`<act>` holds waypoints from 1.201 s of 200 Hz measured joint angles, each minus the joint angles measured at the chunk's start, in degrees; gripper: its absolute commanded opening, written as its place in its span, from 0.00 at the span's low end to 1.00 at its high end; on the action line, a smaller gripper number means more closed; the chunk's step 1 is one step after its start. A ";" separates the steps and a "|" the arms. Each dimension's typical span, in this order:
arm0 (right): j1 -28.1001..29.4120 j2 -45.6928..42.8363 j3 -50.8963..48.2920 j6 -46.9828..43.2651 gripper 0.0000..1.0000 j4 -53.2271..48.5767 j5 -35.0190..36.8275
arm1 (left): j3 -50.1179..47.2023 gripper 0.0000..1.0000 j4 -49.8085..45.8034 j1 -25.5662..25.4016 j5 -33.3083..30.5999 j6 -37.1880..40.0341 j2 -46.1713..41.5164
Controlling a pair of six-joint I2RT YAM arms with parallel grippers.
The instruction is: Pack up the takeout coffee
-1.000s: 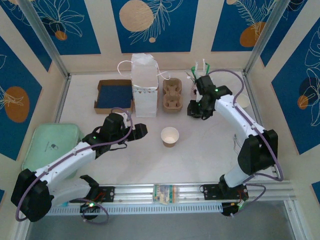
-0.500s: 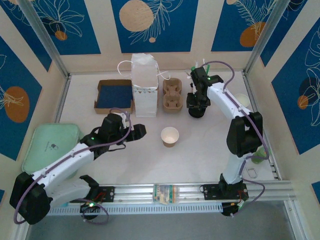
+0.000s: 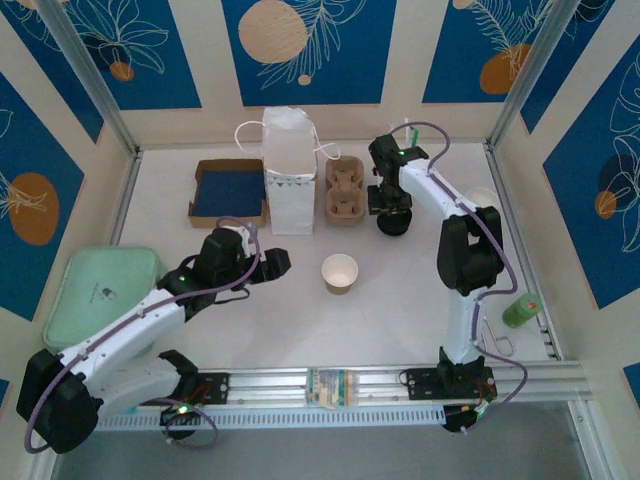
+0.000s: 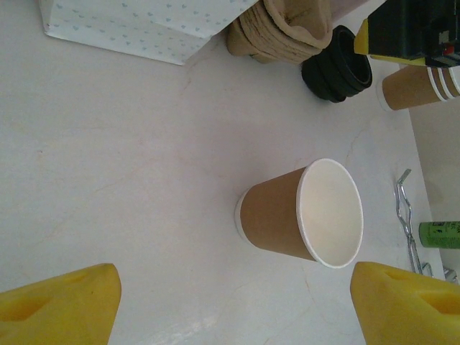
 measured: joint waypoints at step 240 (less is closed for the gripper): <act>0.72 -9.94 -0.92 3.76 0.37 -0.02 5.99 | 0.00 0.84 0.02 0.00 -0.46 0.39 0.02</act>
